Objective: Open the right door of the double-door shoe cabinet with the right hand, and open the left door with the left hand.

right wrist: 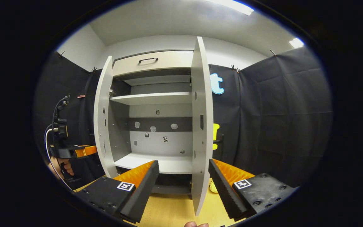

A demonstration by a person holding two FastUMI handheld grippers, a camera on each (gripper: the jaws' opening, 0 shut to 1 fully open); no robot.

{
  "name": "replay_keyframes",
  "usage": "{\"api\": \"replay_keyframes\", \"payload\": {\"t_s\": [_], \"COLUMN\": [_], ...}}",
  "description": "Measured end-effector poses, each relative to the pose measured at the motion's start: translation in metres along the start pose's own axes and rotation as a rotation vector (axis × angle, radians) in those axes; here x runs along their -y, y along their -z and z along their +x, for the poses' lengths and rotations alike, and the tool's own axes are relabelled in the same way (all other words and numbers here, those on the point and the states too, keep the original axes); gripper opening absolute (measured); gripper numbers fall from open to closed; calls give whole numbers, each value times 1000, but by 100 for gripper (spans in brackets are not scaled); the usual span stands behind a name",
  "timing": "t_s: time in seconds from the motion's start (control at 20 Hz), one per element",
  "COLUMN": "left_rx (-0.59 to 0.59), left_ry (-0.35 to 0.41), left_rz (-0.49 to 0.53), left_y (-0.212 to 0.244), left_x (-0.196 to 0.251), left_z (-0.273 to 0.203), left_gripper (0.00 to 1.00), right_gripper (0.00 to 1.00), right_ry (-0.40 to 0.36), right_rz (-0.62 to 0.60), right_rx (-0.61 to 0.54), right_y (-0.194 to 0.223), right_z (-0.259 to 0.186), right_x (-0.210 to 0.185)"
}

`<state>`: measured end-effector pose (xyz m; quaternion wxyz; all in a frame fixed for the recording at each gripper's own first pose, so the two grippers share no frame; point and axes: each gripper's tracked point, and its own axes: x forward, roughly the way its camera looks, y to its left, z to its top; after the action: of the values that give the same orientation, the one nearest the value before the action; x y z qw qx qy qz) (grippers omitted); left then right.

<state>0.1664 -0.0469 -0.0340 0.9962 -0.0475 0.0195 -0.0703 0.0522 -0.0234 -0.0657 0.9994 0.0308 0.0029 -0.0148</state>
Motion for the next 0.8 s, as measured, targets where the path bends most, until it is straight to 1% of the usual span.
{"api": "replay_keyframes", "payload": {"t_s": [0.25, 0.5, 0.65, 0.8], "left_rx": [-10, -12, -9, -5], "left_ry": [-10, 18, 33, 30], "left_rz": [-8, 7, -5, -12], "left_y": [-1, -1, -2, -2], "left_x": [-12, -17, -19, -23], "left_z": [-5, -6, -6, -6], "left_gripper": [16, 16, 16, 16], "right_gripper": [98, 98, 98, 98], "right_ry": [-11, -28, -41, -44], "right_rz": [19, -7, -16, -11], "right_rx": [2, -3, -10, -10], "right_y": [-1, 2, 4, 5], "right_z": [6, 4, 4, 5], "right_x": [-9, -15, -21, -25]}}
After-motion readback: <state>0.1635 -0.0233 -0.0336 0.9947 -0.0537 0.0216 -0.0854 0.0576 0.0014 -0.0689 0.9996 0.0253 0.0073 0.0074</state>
